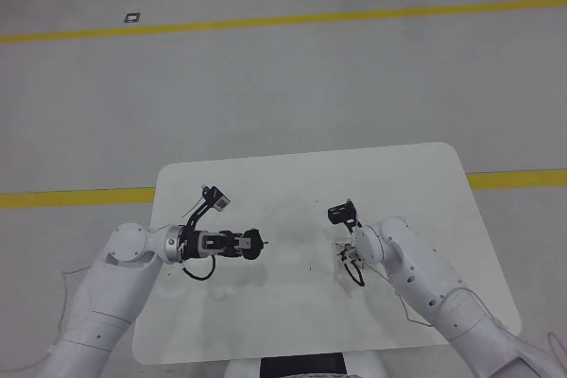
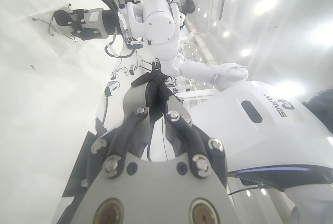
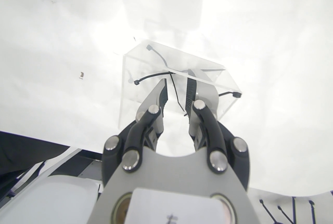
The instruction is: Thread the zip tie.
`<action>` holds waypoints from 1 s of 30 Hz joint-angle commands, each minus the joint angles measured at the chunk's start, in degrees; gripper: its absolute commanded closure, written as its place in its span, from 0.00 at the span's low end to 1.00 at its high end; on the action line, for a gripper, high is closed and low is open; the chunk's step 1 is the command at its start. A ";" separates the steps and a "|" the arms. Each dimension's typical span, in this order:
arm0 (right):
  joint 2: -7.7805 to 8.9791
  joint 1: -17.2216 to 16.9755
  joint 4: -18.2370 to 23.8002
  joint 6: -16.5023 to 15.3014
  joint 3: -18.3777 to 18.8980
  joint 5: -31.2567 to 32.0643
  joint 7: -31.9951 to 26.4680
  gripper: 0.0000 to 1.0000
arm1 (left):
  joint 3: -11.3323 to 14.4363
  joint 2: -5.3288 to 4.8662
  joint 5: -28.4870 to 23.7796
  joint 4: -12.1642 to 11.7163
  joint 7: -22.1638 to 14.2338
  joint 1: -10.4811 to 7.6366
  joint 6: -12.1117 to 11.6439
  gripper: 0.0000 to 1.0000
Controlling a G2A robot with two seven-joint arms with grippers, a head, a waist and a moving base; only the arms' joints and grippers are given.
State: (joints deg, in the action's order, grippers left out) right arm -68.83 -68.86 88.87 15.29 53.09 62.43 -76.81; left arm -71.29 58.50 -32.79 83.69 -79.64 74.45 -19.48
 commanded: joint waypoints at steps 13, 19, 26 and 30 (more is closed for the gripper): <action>-0.27 -0.55 0.84 0.69 0.47 1.25 -0.07 1.00 | 0.00 0.00 0.00 0.00 0.00 0.00 0.00 1.00; 0.12 -2.17 4.37 0.07 2.29 1.22 -1.00 1.00 | 0.00 0.00 0.00 0.00 0.00 0.00 0.00 1.00; 1.09 -5.72 11.08 -2.33 7.03 -1.53 -1.59 1.00 | 0.00 0.00 0.00 0.00 0.00 0.00 0.00 1.00; 1.76 -8.62 15.09 -4.04 11.27 -5.31 -0.29 1.00 | 0.00 0.00 0.00 0.00 0.00 0.00 0.00 1.00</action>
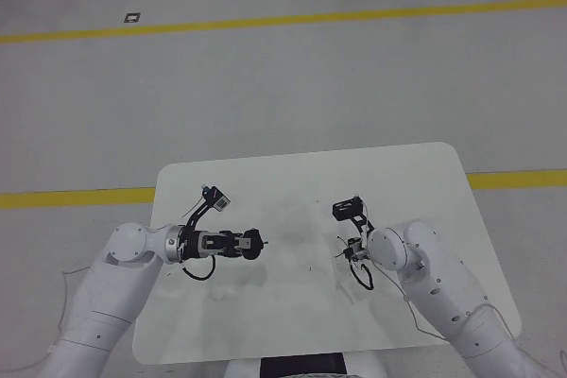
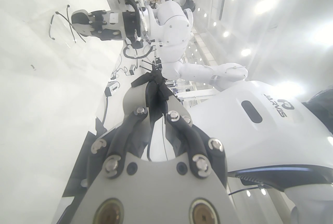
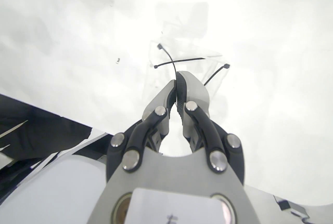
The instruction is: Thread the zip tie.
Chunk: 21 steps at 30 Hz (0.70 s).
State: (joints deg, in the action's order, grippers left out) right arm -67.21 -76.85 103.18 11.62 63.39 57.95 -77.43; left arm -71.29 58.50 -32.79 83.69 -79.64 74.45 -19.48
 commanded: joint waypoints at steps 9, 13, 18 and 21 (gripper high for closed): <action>0.98 -9.31 7.23 -4.21 11.77 -16.38 13.13 1.00 | 0.00 0.00 0.00 0.00 0.00 0.00 0.00 1.00; 1.12 -12.69 8.50 -6.28 15.17 -21.94 19.53 1.00 | 0.00 0.00 0.00 0.00 0.00 0.00 0.00 1.00; 1.20 -13.35 8.82 -6.83 15.71 -22.14 20.38 1.00 | 0.00 0.00 0.00 0.00 0.00 0.00 0.00 1.00; 1.20 -13.35 8.82 -6.83 15.71 -22.14 20.38 1.00 | 0.00 0.00 0.00 0.00 0.00 0.00 0.00 1.00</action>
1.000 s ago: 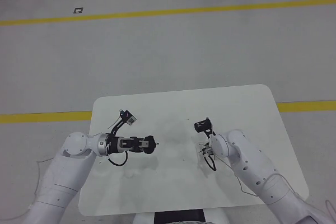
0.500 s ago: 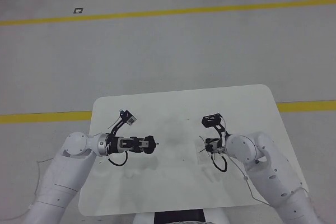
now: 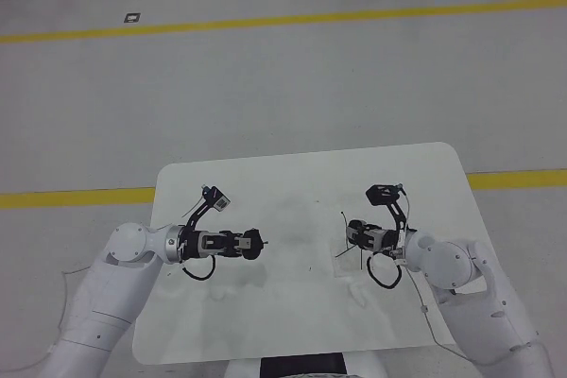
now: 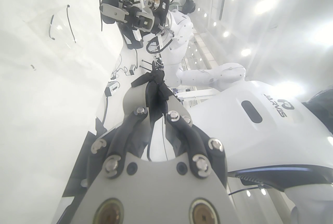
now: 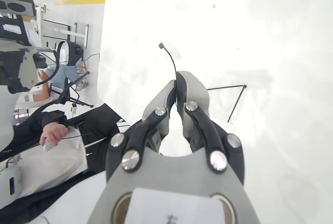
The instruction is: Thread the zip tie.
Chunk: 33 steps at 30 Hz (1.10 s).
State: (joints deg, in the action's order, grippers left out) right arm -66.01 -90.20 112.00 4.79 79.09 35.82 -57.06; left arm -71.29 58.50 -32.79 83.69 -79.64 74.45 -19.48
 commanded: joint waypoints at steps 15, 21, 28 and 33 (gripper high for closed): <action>-0.82 -7.47 2.30 -2.78 2.04 -10.78 22.20 1.00 | 4.43 1.57 -0.35 2.10 10.83 2.84 0.00 1.00; -1.04 -12.37 5.26 -8.22 2.42 -13.94 30.99 1.00 | 7.84 3.28 2.56 1.43 13.58 1.59 0.00 1.00; -1.15 -15.94 5.98 -14.89 1.01 -14.80 36.48 1.00 | 9.25 5.68 2.47 -1.37 13.42 0.49 0.00 1.00; -1.07 -15.99 5.61 -16.14 0.60 -13.58 36.14 1.00 | 9.42 6.36 1.60 -2.39 11.44 0.13 0.00 1.00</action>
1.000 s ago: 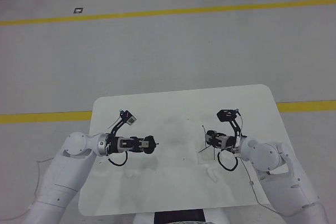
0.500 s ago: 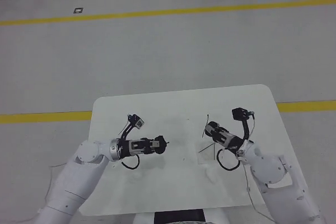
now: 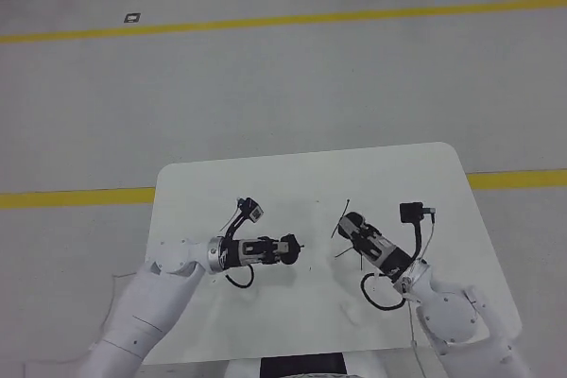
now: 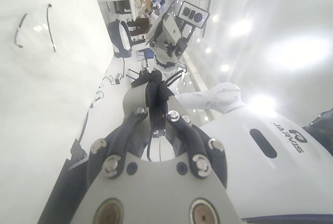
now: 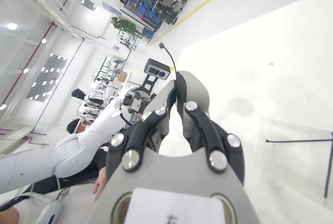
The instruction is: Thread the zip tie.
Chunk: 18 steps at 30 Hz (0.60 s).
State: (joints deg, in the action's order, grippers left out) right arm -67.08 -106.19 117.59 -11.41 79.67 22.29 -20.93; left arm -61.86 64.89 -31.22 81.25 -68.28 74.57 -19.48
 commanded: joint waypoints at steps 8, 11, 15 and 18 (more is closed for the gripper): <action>-0.16 0.16 0.00 -0.59 -0.70 -2.12 1.43 1.00 | 0.43 0.04 0.46 0.45 1.55 0.37 0.00 1.00; -0.31 -0.70 0.39 -3.17 -1.49 -0.22 5.96 1.00 | 0.89 0.24 0.17 1.25 3.25 1.02 0.00 1.00; -0.51 -2.31 0.64 -5.43 -2.90 2.64 11.06 1.00 | 0.68 0.80 -0.56 1.41 4.42 1.40 0.00 1.00; -0.63 -3.26 0.58 -6.20 -3.80 4.77 14.26 1.00 | 0.78 1.40 -0.48 0.97 4.89 1.27 0.00 1.00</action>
State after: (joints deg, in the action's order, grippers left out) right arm -67.69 -109.27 118.21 -17.51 76.06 26.57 -7.43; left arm -61.17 66.12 -31.68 82.39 -63.37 75.89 -19.48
